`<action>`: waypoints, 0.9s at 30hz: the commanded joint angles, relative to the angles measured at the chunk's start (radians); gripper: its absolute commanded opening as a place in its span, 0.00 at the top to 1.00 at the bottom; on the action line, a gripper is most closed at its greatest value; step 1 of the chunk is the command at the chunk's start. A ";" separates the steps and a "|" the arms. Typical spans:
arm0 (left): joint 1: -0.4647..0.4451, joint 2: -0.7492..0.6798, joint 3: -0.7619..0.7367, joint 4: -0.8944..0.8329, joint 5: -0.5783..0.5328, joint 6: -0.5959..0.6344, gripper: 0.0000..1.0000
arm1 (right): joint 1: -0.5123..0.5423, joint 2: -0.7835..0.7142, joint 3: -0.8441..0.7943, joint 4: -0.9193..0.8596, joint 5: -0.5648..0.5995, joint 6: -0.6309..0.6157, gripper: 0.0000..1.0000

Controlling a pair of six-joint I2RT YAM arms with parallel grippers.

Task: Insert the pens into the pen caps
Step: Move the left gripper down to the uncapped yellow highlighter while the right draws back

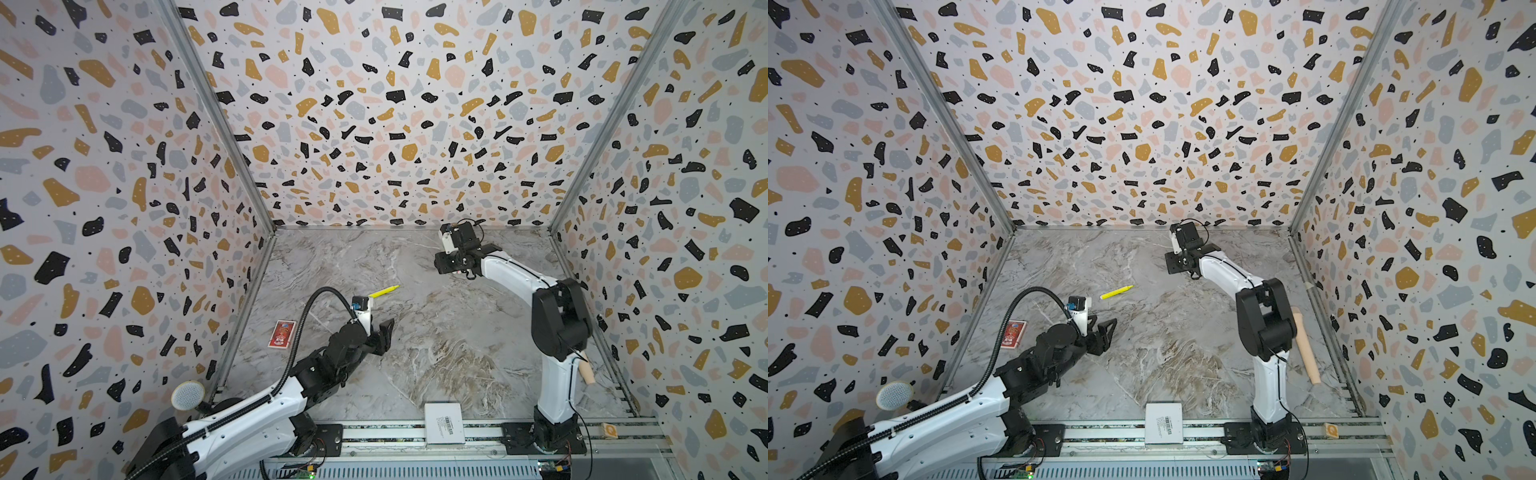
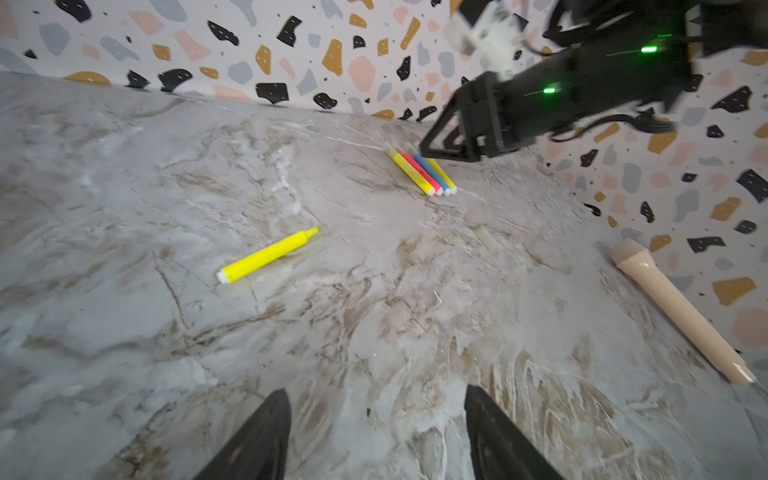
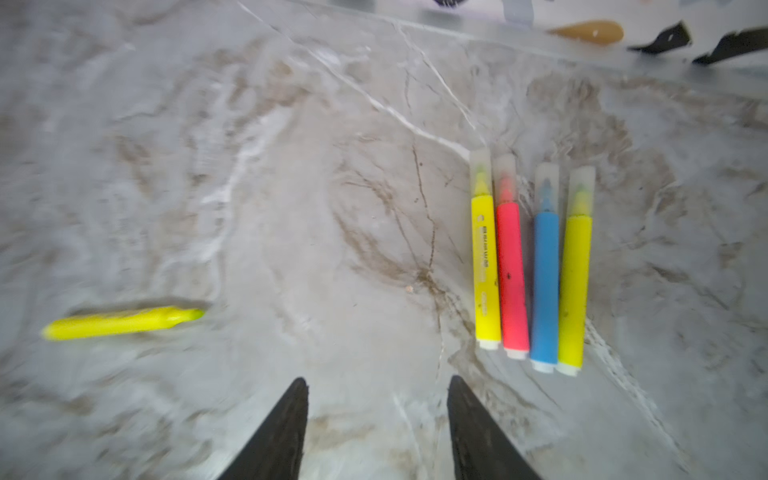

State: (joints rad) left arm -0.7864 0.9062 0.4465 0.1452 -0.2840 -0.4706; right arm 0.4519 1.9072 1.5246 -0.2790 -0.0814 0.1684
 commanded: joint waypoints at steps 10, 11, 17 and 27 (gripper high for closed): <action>0.298 0.477 0.313 -0.037 0.188 0.177 0.34 | 0.001 -0.485 -0.535 0.292 -0.202 0.079 0.42; 0.306 0.525 0.355 -0.061 0.180 0.197 0.35 | -0.001 -0.505 -0.565 0.304 -0.212 0.087 0.41; 0.360 0.753 0.518 -0.127 0.234 0.233 0.38 | -0.003 -0.607 -0.717 0.347 -0.257 0.130 0.41; 0.381 0.909 0.599 -0.157 0.260 0.276 0.40 | -0.004 -0.682 -0.881 0.409 -0.314 0.170 0.41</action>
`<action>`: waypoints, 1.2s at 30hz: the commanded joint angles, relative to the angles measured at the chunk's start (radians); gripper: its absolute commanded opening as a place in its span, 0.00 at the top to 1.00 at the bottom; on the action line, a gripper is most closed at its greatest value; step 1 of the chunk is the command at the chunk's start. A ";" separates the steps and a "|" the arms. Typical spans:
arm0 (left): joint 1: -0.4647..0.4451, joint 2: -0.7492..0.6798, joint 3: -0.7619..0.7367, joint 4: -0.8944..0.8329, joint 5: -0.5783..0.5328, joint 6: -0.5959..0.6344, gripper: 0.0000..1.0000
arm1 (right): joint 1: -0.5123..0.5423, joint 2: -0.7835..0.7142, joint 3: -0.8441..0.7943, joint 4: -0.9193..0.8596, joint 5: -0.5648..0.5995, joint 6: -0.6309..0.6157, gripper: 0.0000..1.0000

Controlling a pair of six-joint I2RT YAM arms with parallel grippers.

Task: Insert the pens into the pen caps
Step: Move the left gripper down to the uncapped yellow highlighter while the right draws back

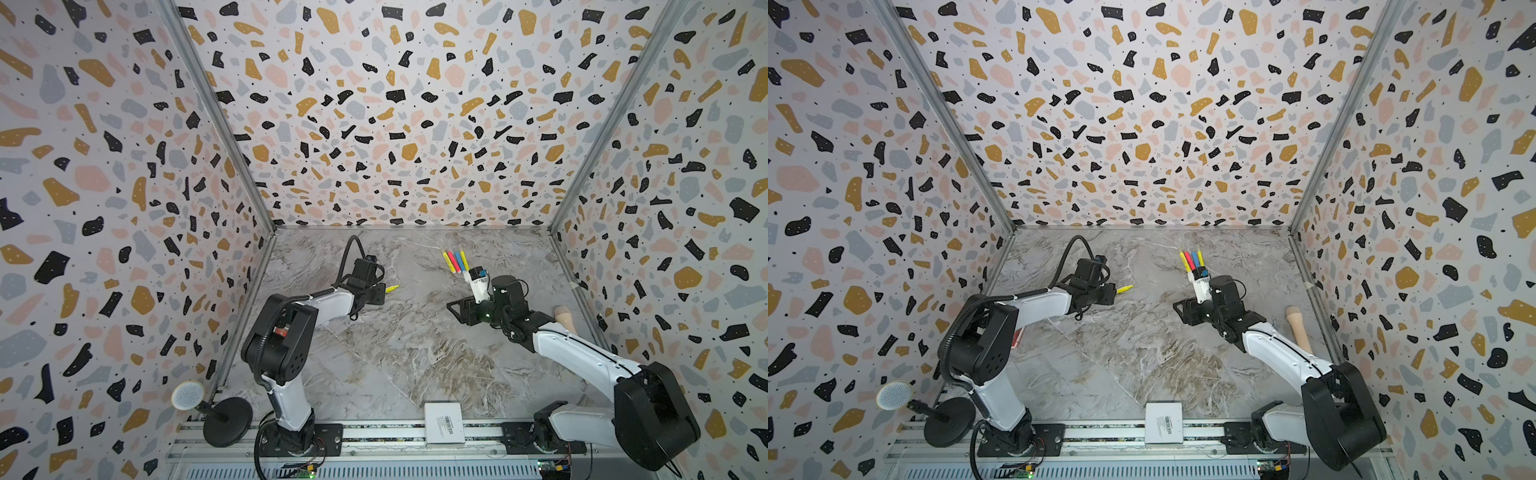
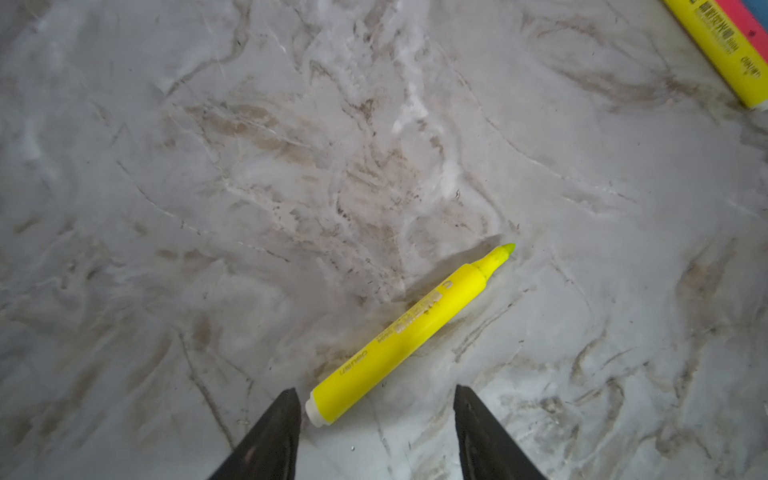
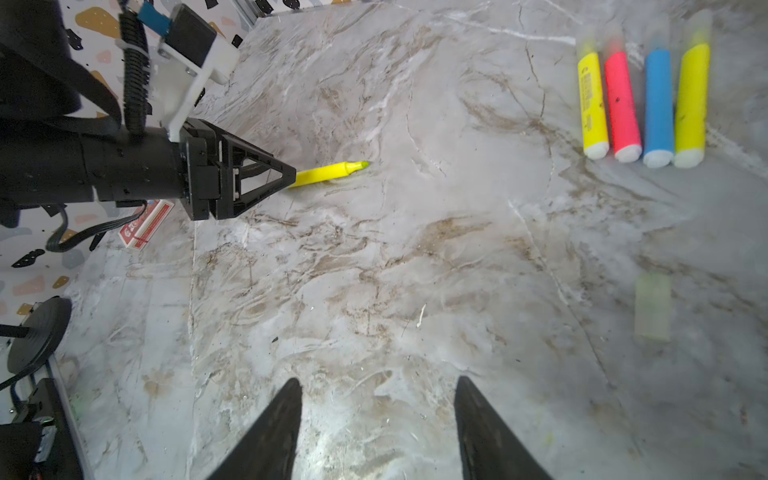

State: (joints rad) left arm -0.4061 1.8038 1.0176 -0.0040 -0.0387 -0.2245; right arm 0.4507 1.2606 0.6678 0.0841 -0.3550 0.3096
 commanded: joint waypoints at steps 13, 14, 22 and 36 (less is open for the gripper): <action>0.001 0.067 0.064 -0.047 0.017 0.044 0.44 | -0.004 -0.092 -0.091 0.071 -0.050 0.052 0.41; 0.001 0.064 0.060 -0.049 0.020 0.042 0.44 | -0.003 -0.092 -0.092 0.073 -0.050 0.051 0.41; -0.029 0.038 0.018 -0.041 0.059 0.013 0.47 | -0.003 -0.090 -0.099 0.091 -0.047 0.064 0.41; -0.031 0.087 0.159 -0.131 0.016 0.048 0.50 | -0.005 -0.094 -0.103 0.088 -0.027 0.075 0.41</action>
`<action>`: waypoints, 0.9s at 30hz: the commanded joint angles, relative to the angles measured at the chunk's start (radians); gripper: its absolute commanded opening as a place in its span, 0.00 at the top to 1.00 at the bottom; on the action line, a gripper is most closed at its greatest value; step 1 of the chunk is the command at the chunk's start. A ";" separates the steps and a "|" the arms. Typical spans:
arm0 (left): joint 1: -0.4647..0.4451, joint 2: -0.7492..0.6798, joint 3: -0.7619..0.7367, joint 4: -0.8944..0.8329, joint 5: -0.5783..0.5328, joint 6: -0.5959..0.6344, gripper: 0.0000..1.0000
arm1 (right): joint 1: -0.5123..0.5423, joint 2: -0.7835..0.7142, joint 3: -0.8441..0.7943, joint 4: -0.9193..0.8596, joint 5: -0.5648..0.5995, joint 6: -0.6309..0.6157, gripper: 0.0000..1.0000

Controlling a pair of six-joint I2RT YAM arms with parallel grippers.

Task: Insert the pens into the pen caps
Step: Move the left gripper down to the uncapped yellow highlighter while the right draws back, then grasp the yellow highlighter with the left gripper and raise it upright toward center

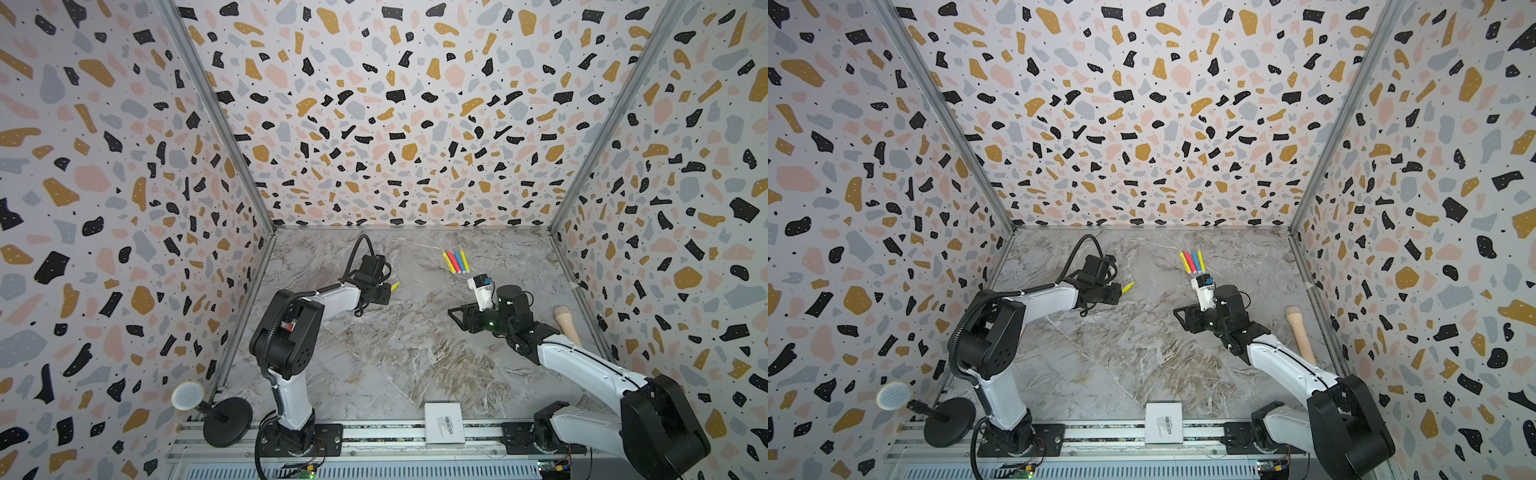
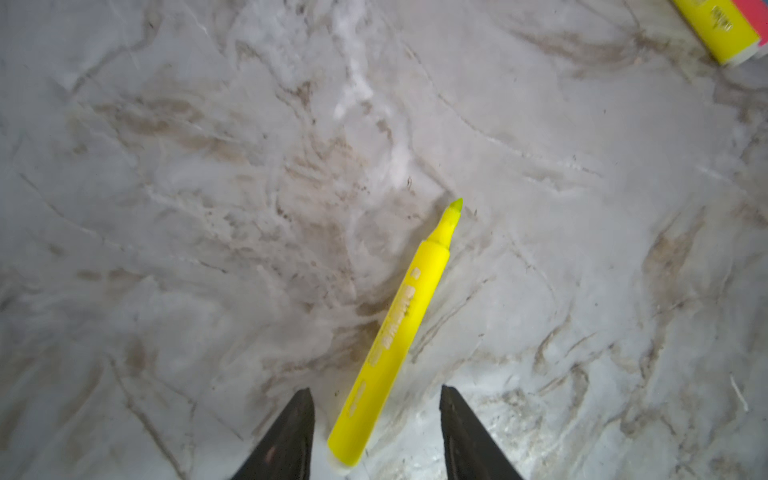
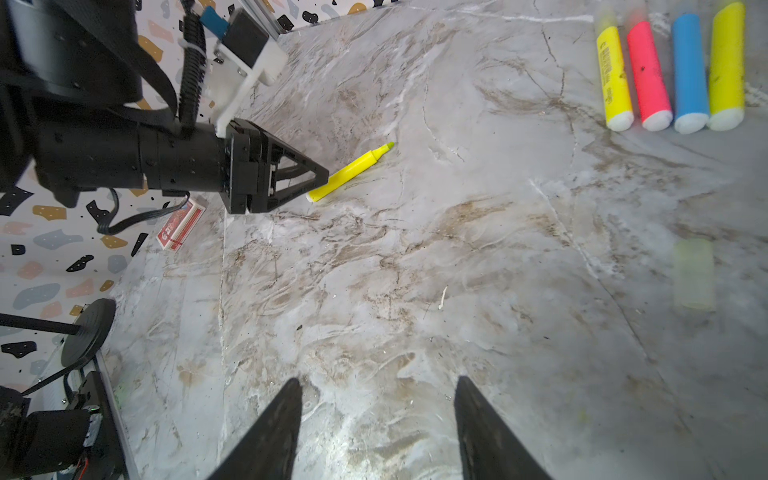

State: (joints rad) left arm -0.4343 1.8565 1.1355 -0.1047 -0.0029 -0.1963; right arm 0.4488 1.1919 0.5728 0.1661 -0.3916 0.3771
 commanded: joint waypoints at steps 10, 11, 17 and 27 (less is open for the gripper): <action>-0.017 0.098 0.074 -0.069 -0.028 0.047 0.50 | -0.009 -0.038 -0.012 0.002 0.011 0.011 0.41; -0.020 0.101 0.075 -0.070 -0.026 0.047 0.50 | -0.009 -0.037 -0.013 0.003 0.009 0.014 0.41; -0.054 0.115 0.066 -0.067 -0.025 0.042 0.54 | -0.009 -0.042 -0.019 0.005 0.009 0.020 0.41; -0.092 0.082 0.005 -0.029 0.009 0.047 0.88 | -0.030 -0.070 -0.011 -0.042 0.061 0.029 0.41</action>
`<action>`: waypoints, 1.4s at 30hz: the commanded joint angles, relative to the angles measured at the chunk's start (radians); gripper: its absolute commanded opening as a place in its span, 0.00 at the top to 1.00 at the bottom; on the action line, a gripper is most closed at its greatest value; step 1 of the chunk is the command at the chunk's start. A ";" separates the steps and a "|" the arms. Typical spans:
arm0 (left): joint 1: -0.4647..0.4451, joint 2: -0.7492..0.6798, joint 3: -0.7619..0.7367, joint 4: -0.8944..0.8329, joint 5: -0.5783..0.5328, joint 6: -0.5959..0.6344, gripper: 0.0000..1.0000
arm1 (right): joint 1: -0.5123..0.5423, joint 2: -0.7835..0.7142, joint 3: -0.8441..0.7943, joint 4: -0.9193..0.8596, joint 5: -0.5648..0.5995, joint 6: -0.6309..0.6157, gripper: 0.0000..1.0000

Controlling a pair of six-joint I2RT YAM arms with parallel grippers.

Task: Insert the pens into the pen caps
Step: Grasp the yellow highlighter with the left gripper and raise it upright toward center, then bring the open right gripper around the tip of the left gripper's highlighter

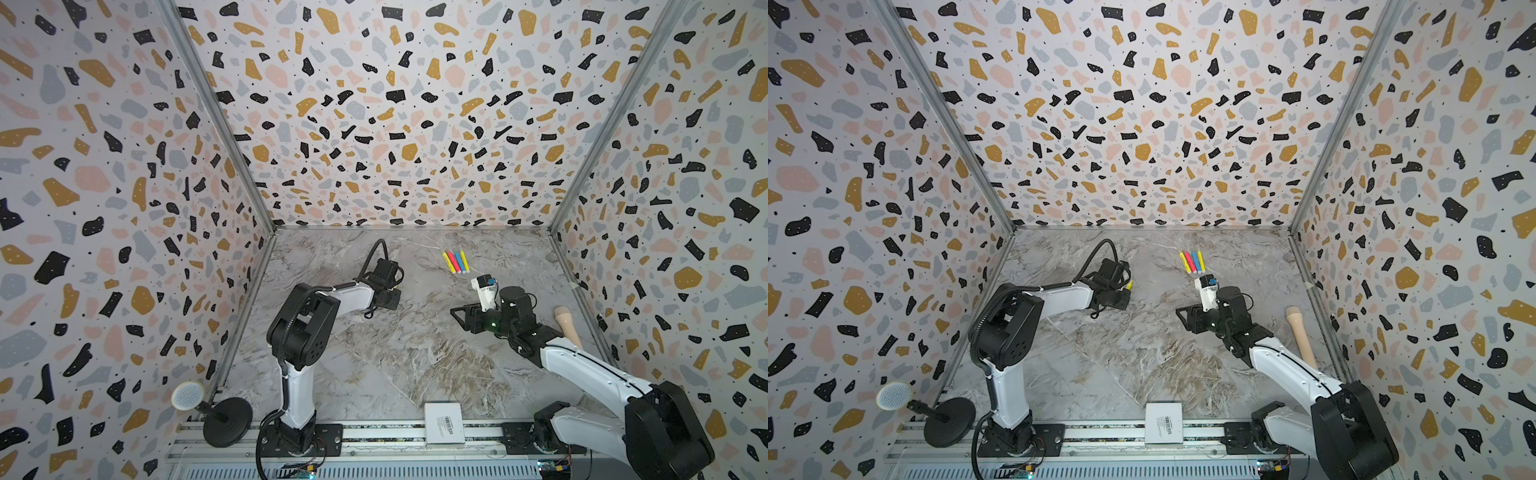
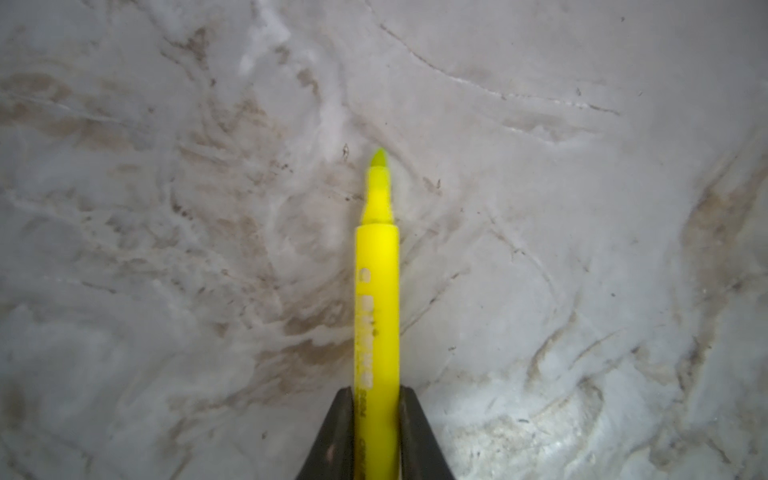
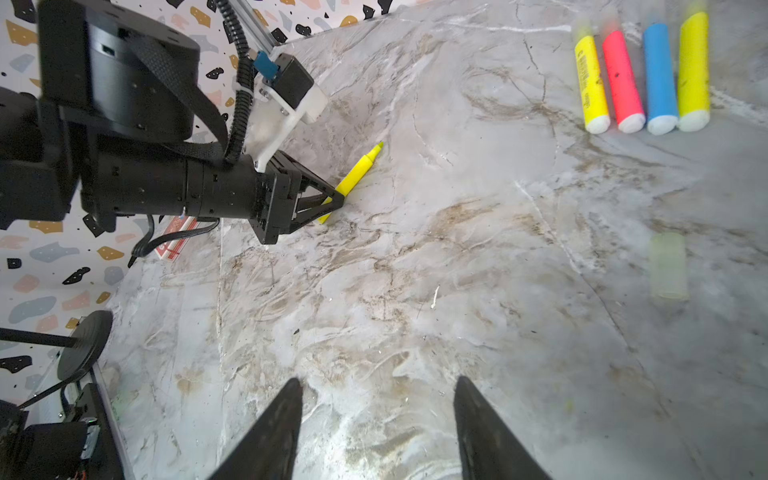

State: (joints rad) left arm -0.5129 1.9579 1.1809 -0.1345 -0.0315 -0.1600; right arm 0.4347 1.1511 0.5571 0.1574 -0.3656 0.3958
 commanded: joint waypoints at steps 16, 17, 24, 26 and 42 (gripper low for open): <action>-0.156 -0.536 -0.658 0.706 0.269 -0.220 0.97 | -0.061 0.009 -0.113 0.356 -0.466 0.148 0.34; -0.180 -0.562 -0.687 0.742 0.260 -0.242 0.97 | -0.055 0.022 -0.117 0.390 -0.481 0.164 0.34; -0.345 -0.702 -0.832 0.930 0.176 -0.371 0.98 | 0.023 0.095 -0.125 0.580 -0.501 0.250 0.34; -0.380 -0.726 -0.851 0.948 0.155 -0.387 0.97 | 0.047 0.120 -0.117 0.609 -0.499 0.269 0.34; -0.426 -0.810 -0.909 0.966 0.139 -0.394 0.98 | 0.156 0.225 -0.074 0.727 -0.464 0.336 0.46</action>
State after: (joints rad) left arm -0.9298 1.1641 0.2882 0.7597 0.1123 -0.5480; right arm 0.5823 1.3739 0.4450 0.8291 -0.8261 0.7120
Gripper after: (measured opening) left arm 0.121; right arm 0.549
